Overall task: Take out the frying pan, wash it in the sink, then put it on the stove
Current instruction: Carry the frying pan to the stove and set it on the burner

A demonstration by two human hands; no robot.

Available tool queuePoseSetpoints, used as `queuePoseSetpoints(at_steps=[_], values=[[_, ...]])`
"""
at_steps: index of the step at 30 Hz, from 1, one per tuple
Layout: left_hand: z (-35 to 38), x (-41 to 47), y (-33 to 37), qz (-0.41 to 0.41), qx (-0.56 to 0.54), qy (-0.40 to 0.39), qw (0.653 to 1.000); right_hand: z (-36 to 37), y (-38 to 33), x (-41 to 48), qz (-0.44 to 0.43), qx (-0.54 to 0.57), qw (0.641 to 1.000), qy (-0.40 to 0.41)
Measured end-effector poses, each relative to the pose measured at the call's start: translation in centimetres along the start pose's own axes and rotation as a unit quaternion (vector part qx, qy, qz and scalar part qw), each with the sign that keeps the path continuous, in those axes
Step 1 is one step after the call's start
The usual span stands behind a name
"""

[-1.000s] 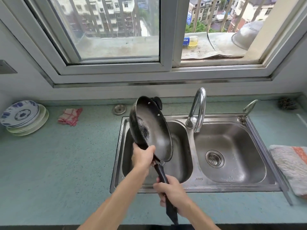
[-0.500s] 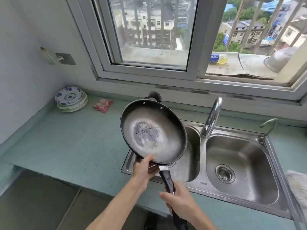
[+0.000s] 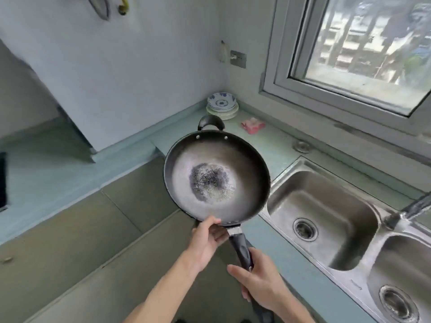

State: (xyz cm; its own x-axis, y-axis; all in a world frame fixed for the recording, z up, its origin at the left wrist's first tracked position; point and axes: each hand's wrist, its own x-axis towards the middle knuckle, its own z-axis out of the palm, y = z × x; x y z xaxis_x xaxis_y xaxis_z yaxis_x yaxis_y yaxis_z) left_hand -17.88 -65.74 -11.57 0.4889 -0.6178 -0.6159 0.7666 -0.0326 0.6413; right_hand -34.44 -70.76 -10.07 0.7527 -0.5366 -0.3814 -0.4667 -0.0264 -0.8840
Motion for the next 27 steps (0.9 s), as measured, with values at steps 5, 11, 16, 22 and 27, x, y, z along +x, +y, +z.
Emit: queuePoseSetpoints(at_steps=[5, 11, 16, 22, 27], values=[[-8.7, -2.7, 2.9, 0.047, -0.057, 0.029, 0.997, 6.8, -2.9, 1.0, -0.018, -0.040, 0.997, -0.065], [-20.7, -7.5, 7.5, 0.090, -0.104, 0.076, 0.988, 18.9, -6.8, 1.4, -0.037, -0.079, 0.988, -0.127], [-31.3, -11.7, 10.9, 0.113, -0.149, 0.120, 0.975, 29.3, -10.2, 1.1, -0.062, -0.109, 0.976, -0.178], [-41.2, -17.9, 14.5, 0.145, -0.146, 0.199, 0.958, 39.2, -13.3, 0.5, -0.083, -0.143, 0.960, -0.227], [-49.9, -21.5, 16.2, 0.274, -0.083, 0.412, 0.865, 45.5, -15.6, 1.9, -0.125, -0.198, 0.933, -0.272]])
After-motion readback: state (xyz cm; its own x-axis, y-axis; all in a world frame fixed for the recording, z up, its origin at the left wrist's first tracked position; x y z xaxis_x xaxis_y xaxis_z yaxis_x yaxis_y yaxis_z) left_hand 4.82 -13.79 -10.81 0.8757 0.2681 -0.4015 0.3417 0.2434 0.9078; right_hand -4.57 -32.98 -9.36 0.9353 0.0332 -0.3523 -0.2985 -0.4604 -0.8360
